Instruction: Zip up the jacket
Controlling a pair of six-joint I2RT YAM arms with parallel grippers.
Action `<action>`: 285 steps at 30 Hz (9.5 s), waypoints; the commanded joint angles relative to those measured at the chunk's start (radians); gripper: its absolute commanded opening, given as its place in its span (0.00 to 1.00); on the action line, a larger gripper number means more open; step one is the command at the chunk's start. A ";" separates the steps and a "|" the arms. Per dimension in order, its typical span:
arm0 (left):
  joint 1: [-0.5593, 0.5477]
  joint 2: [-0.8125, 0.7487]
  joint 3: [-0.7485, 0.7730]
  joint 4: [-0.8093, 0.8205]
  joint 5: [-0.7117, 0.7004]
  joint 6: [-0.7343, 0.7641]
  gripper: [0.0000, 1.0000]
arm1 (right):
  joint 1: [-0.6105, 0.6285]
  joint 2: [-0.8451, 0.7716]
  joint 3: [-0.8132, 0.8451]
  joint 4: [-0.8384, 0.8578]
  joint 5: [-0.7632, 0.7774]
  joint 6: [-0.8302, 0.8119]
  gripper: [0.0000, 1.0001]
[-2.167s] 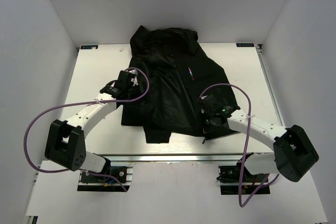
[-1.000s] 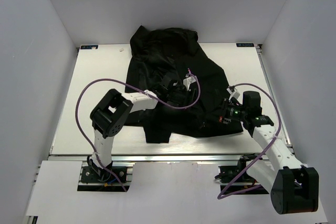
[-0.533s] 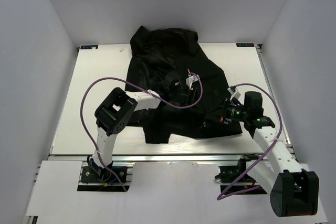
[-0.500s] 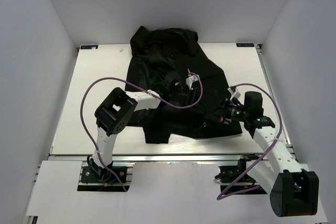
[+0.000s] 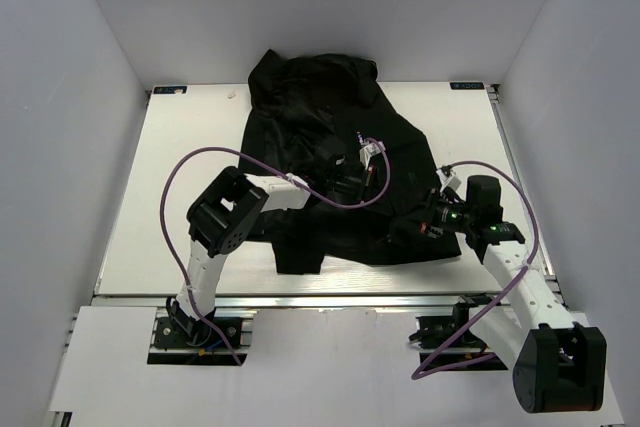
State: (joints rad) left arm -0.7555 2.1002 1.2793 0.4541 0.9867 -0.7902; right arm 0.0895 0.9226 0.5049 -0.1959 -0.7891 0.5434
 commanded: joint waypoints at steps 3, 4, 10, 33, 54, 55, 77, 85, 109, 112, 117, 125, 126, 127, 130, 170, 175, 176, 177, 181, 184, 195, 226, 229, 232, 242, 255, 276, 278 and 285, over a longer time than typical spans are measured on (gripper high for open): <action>-0.007 -0.052 0.003 -0.026 -0.042 0.031 0.00 | -0.025 -0.011 0.035 -0.095 0.108 -0.002 0.00; -0.005 -0.064 -0.017 -0.035 -0.069 0.043 0.00 | -0.028 -0.011 0.035 -0.109 0.126 -0.011 0.00; -0.005 -0.117 -0.032 -0.094 -0.103 0.091 0.00 | -0.031 0.001 0.029 -0.157 0.215 -0.042 0.00; -0.008 -0.120 -0.020 0.060 -0.040 -0.050 0.00 | 0.070 0.150 0.043 -0.011 0.094 -0.085 0.60; -0.007 -0.163 -0.035 0.021 -0.071 -0.047 0.00 | 0.092 0.099 0.050 0.047 0.157 -0.091 0.00; -0.007 -0.164 -0.034 0.011 -0.092 -0.041 0.00 | 0.092 0.091 0.064 0.030 0.159 -0.098 0.00; -0.047 -0.170 0.123 -0.586 -0.505 0.141 0.00 | 0.613 0.196 0.340 -0.350 1.002 0.144 0.51; -0.050 -0.210 0.120 -0.608 -0.522 0.149 0.00 | 0.684 0.269 0.316 -0.327 1.099 0.207 0.51; -0.071 -0.232 0.121 -0.615 -0.539 0.141 0.00 | 0.690 0.249 0.231 -0.252 1.127 0.196 0.00; -0.073 -0.235 0.118 -0.612 -0.527 0.155 0.00 | 0.687 0.214 0.233 -0.240 1.110 0.162 0.00; -0.068 -0.243 0.123 -0.675 -0.501 0.244 0.37 | 0.595 0.084 0.251 -0.258 0.931 0.025 0.00; -0.022 -0.266 -0.034 -0.317 -0.153 0.178 0.81 | 0.411 0.018 0.250 -0.277 0.548 -0.118 0.00; -0.021 -0.261 -0.056 -0.283 -0.104 0.161 0.83 | 0.389 0.018 0.247 -0.280 0.519 -0.126 0.00; -0.016 -0.259 -0.070 -0.214 -0.088 0.148 0.83 | 0.380 0.015 0.245 -0.280 0.505 -0.131 0.00; -0.013 -0.238 -0.092 -0.126 -0.039 0.100 0.80 | 0.352 0.005 0.248 -0.269 0.452 -0.137 0.00; -0.027 -0.201 -0.067 -0.138 0.053 0.221 0.65 | 0.213 -0.070 0.273 -0.280 0.433 0.018 0.00; -0.031 -0.201 -0.060 -0.157 0.041 0.244 0.61 | 0.210 -0.084 0.264 -0.257 0.398 0.050 0.00; -0.033 -0.198 -0.054 -0.157 0.041 0.247 0.57 | 0.210 -0.082 0.253 -0.254 0.398 0.056 0.00; -0.034 -0.200 -0.051 -0.154 0.043 0.244 0.54 | 0.210 -0.087 0.247 -0.247 0.396 0.064 0.00; -0.041 -0.192 -0.046 -0.108 0.036 0.197 0.45 | 0.210 -0.091 0.222 -0.215 0.378 0.075 0.00; -0.041 -0.180 -0.057 -0.006 0.075 0.120 0.51 | 0.210 -0.091 0.199 -0.209 0.389 0.079 0.00; -0.041 -0.183 -0.072 0.067 0.113 0.072 0.49 | 0.208 -0.123 0.205 -0.218 0.461 0.041 0.00; -0.048 -0.236 -0.080 0.119 0.020 0.011 0.00 | 0.208 -0.159 0.034 -0.093 0.390 0.245 0.50; -0.056 -0.236 -0.078 0.152 0.013 -0.001 0.00 | 0.208 -0.127 0.000 -0.012 0.315 0.266 0.49; -0.059 -0.238 -0.077 0.162 -0.002 -0.007 0.00 | 0.207 -0.116 -0.006 0.022 0.280 0.268 0.36; -0.065 -0.249 -0.080 0.201 -0.013 -0.017 0.00 | 0.208 -0.087 -0.039 0.161 0.159 0.270 0.00; 0.057 -0.306 -0.051 -0.069 -0.048 0.117 0.98 | 0.193 -0.116 0.050 -0.070 0.120 0.027 0.00; 0.056 -0.252 -0.121 0.097 0.141 0.022 0.87 | 0.164 -0.148 0.104 -0.022 0.140 0.058 0.00; 0.054 -0.244 -0.121 0.095 0.154 0.016 0.87 | 0.162 -0.149 0.106 -0.008 0.127 0.056 0.00; 0.032 -0.198 -0.084 0.135 0.176 -0.018 0.85 | 0.162 -0.148 0.106 0.023 0.077 0.053 0.00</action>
State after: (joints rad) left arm -0.7071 1.8893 1.1614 0.5583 1.1259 -0.7990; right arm 0.2554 0.7910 0.5613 -0.2321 -0.6491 0.5964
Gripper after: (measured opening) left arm 0.855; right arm 0.012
